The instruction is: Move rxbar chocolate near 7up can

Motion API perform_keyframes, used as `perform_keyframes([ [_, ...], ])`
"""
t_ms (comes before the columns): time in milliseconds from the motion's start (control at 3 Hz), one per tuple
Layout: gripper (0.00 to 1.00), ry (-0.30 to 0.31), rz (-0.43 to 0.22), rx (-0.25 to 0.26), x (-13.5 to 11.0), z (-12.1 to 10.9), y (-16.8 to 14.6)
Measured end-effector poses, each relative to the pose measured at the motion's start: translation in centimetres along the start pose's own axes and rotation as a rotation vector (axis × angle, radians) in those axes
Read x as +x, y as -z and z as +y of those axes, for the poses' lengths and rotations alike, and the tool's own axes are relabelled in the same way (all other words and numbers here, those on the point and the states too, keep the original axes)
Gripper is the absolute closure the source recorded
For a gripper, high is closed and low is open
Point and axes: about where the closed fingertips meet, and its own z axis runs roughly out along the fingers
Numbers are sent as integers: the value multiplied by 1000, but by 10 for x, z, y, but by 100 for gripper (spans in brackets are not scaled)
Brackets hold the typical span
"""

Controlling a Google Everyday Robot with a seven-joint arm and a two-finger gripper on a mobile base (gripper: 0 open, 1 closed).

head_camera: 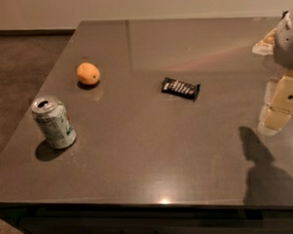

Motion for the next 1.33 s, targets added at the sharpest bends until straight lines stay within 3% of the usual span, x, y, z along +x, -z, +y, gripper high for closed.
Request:
perform_keyframes([
  [333, 0, 0, 0, 0, 0, 0, 0],
  [1333, 0, -42, -52, -14, -10, -64, -41],
])
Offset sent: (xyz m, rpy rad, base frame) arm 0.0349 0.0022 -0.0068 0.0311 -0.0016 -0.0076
